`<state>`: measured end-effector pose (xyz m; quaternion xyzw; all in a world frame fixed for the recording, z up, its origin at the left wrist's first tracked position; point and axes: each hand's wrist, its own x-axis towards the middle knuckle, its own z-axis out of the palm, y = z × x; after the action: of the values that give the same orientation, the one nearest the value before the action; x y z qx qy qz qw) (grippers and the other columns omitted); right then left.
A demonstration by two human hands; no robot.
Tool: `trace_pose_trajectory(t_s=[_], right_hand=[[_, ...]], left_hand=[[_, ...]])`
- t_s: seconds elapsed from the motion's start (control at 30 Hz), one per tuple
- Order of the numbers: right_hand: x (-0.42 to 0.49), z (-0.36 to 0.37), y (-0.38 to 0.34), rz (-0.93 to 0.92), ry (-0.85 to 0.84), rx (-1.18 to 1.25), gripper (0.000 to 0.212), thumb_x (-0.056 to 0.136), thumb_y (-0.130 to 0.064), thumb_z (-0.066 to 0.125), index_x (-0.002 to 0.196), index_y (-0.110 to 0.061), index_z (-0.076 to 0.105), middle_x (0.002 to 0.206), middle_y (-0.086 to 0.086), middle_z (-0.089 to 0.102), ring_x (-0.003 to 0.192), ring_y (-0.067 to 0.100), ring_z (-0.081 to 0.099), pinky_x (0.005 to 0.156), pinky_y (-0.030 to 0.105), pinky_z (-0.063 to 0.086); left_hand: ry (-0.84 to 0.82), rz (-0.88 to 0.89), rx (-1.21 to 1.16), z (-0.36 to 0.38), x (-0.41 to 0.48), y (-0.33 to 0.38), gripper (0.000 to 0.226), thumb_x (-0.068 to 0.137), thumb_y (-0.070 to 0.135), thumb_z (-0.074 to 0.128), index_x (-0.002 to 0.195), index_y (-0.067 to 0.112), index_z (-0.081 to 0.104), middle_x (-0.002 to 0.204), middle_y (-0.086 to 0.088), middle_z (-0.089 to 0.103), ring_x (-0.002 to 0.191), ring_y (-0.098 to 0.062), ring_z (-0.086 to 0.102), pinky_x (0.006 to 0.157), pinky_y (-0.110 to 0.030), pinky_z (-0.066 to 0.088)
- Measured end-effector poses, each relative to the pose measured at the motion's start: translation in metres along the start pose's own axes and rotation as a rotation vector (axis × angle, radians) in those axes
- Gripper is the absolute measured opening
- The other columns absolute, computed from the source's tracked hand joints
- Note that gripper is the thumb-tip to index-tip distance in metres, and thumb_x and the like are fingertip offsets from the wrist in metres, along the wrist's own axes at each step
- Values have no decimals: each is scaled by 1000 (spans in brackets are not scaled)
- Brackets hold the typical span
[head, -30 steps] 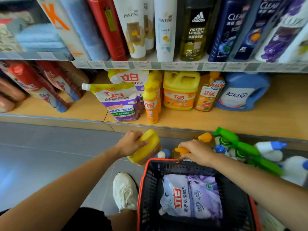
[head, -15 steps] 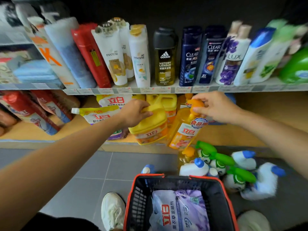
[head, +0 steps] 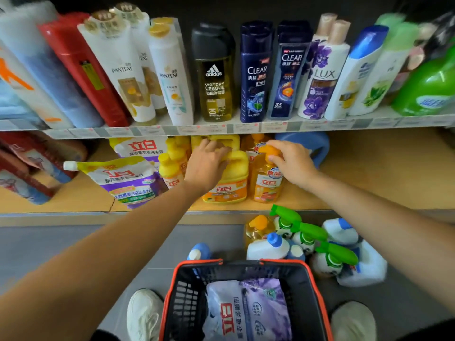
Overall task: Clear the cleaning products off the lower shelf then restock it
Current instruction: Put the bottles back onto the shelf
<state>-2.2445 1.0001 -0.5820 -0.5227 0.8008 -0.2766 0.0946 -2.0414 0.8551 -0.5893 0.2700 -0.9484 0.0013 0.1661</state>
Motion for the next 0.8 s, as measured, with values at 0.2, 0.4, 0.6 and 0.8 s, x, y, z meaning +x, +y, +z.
trace_pose_trajectory(t_s=[0.2,0.4,0.6,0.8], right_hand=[[-46,17,22,70,214,319,49,88,-7,73,134,-10,58,115,5,66,89,15,68,83,33,58],[-137,61,54,58,-397,162,60,74,-42,86,127,-22,64,119,-9,62,104,6,60,87,25,48],[-152,82,57,32,-454,83,36,83,-28,81,115,-17,68,101,3,70,98,25,64,72,31,38],[-184,75,62,-60,-570,-12,37,87,-35,75,120,-22,64,89,-2,54,85,17,49,70,30,34]], left_hand=[[95,128,-231,37,-58,36,24,86,17,73,109,11,69,101,-9,64,94,-31,58,74,-41,50],[-647,-104,-346,87,-61,73,47,96,51,59,135,24,58,118,-8,68,107,-30,64,86,-38,52],[-709,-83,-366,109,-53,88,41,92,40,69,121,12,66,110,-14,72,103,-33,64,82,-37,48],[-659,-153,-521,100,-53,88,35,92,24,72,125,15,67,117,-10,69,107,-27,63,85,-29,49]])
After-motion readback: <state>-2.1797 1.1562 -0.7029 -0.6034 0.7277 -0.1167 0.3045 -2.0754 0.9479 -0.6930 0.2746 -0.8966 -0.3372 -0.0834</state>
